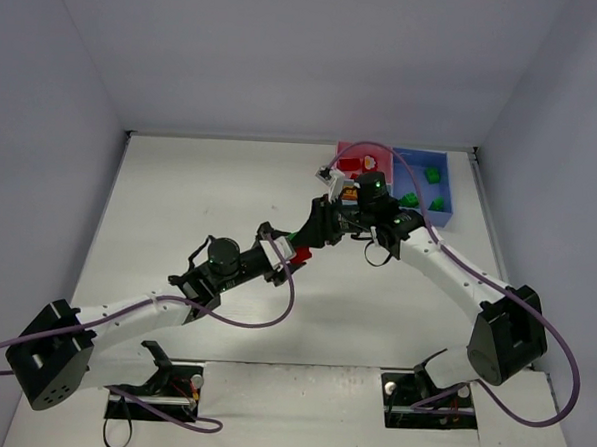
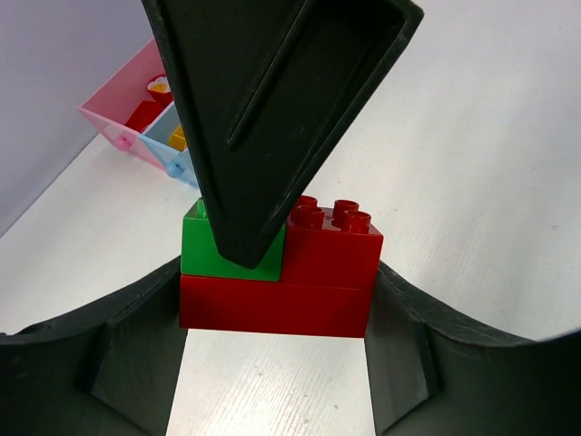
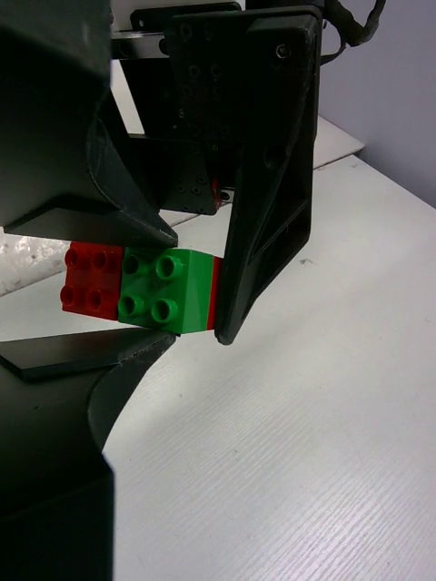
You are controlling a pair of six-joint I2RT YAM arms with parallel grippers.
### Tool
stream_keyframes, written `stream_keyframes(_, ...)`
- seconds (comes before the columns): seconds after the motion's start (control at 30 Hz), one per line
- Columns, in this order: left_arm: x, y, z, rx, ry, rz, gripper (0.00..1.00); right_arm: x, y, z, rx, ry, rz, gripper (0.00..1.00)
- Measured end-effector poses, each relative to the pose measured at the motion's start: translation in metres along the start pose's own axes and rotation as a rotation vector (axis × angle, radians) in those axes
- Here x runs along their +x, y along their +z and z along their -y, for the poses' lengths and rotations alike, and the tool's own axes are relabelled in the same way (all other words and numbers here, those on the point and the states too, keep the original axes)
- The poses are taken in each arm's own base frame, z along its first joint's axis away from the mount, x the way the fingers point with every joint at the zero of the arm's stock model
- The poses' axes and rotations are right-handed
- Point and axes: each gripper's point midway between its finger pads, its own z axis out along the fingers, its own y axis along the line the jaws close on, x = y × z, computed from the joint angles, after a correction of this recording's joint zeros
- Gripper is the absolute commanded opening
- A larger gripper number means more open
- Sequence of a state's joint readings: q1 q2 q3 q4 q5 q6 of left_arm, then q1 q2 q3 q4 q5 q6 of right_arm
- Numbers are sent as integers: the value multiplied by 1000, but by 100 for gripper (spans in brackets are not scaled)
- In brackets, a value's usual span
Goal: Sort the legos into containers by color
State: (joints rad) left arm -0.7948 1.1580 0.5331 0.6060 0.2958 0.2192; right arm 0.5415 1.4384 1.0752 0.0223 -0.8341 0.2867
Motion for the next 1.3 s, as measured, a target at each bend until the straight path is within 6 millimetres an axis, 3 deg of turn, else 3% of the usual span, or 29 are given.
stream_keyframes(0.23,-6,0,-1,-2,-17,33,14,-10,-11,3,-10,13,13,0)
stream_keyframes(0.53,29,-9,2,-10,-70,-43,14,-60,-70,74,197,34,185,0)
stream_keyframes(0.67,27,-9,1,-18,-80,-39,14,-91,-106,119,417,46,290,0)
stream_keyframes(0.77,21,-12,-1,-29,-83,-22,14,-111,-140,171,645,89,369,0)
stream_keyframes(0.83,17,-17,-1,-36,-84,-5,14,-116,-167,215,818,141,405,4)
stream_keyframes(0.97,5,-25,-3,-49,-87,34,14,-105,-198,291,1049,243,399,11)
stream_keyframes(1.03,2,-28,-3,-52,-88,46,14,-92,-202,325,1120,290,368,25)
stream_keyframes(1.07,2,-29,-3,-53,-88,49,14,-86,-201,333,1134,304,354,25)
stream_keyframes(1.17,2,-30,-2,-54,-90,50,14,-67,-198,362,1176,354,299,55)
stream_keyframes(1.2,2,-30,-2,-54,-90,50,14,-62,-197,369,1185,362,287,71)
stream_keyframes(1.3,2,-30,-2,-54,-90,50,14,-52,-197,382,1198,371,254,81)
